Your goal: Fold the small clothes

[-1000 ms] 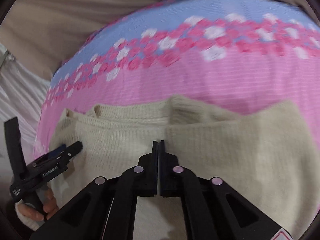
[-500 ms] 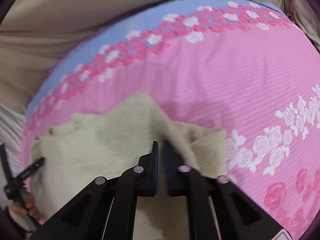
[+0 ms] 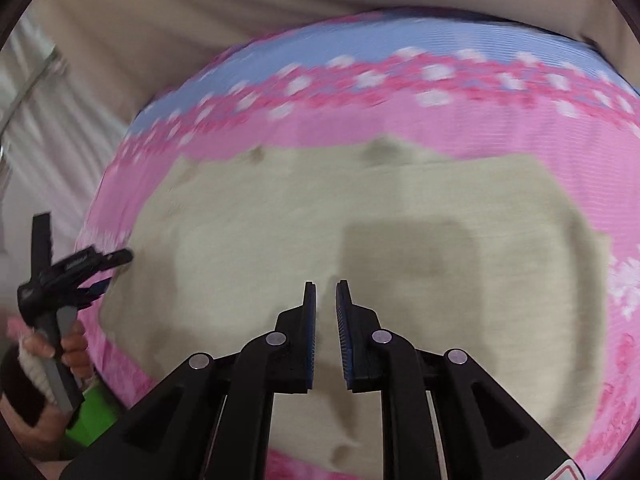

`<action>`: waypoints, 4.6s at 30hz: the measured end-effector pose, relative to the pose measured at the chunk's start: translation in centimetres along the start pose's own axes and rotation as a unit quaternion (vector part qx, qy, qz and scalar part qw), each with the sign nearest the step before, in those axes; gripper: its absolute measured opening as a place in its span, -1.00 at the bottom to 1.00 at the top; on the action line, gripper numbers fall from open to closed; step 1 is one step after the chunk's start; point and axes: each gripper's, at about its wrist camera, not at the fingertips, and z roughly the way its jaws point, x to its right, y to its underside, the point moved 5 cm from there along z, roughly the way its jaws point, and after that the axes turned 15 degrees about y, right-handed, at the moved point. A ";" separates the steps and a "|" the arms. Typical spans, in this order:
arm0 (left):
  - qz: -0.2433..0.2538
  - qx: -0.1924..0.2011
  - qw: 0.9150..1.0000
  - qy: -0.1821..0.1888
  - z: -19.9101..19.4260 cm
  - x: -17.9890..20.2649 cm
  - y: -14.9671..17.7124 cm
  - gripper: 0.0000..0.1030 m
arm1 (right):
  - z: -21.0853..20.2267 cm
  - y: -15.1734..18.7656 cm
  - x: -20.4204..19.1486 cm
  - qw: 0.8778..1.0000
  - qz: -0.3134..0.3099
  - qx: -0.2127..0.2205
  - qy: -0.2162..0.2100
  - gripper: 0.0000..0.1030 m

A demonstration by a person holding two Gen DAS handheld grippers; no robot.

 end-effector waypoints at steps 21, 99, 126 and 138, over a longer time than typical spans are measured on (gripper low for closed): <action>0.150 -0.034 0.953 0.261 -5.4 20.9 3.9 -0.74 | 5.2 -2.3 -2.8 0.995 -0.064 -0.080 0.008 -0.75; 0.007 -0.190 0.974 0.125 2.5 13.6 18.2 -0.55 | -7.3 10.2 25.4 0.966 0.259 0.003 0.015 -0.71; 0.211 -0.071 0.975 0.010 2.3 20.5 11.6 0.50 | -12.0 2.7 13.8 0.996 0.065 0.060 -0.035 -0.55; 0.184 -0.060 0.981 -0.013 1.0 16.9 10.7 0.62 | -7.6 7.4 14.7 0.999 0.048 -0.019 0.012 -0.76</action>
